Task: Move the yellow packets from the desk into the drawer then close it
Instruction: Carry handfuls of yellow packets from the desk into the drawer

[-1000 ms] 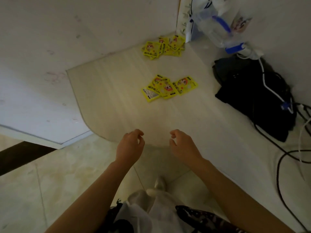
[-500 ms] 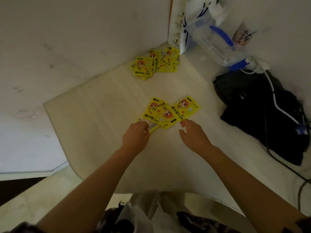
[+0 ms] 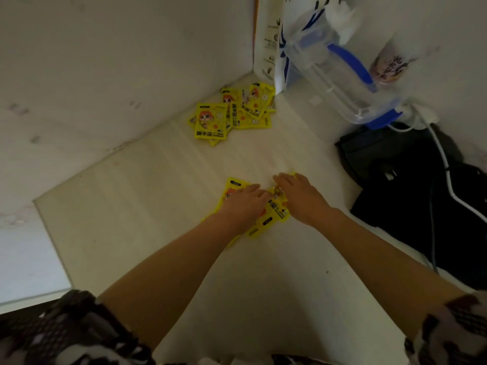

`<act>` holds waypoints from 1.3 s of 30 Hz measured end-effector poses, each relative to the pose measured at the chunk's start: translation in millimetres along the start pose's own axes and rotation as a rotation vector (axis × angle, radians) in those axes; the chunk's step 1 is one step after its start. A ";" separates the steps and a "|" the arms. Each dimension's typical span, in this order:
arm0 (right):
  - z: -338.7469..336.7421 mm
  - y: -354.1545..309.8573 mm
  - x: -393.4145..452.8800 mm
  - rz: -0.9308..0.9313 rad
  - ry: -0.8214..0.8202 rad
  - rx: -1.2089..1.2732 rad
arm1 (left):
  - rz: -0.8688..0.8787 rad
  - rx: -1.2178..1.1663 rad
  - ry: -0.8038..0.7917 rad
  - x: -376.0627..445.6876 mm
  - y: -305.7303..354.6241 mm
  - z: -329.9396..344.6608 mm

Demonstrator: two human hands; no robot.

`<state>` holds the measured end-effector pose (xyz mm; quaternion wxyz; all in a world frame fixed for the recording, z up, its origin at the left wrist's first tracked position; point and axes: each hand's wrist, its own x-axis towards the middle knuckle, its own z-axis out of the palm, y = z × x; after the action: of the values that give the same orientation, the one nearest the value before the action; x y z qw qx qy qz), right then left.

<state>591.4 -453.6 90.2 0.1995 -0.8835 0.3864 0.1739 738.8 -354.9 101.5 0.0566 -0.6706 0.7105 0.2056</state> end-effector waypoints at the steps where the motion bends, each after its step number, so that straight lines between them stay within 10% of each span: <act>1: 2.3 5.3 4.2 -0.034 -0.001 -0.053 | 0.001 0.011 -0.020 3.4 -0.3 1.8; 15: -0.3 27.2 -8.4 0.123 0.075 -0.042 | -0.016 -0.022 0.210 2.9 -15.6 8.5; 29: -26.5 -22.5 6.6 -0.057 0.090 0.106 | -0.725 -0.880 0.336 -94.2 -32.8 19.1; 39: -24.5 -87.2 41.4 -0.436 0.007 -0.232 | -0.539 -0.530 0.241 -105.7 -26.2 46.0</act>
<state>687.3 -436.7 111.2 0.1282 -0.9636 0.1647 0.1670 765.3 -240.2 91.6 -0.1502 -0.8439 0.4328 0.2792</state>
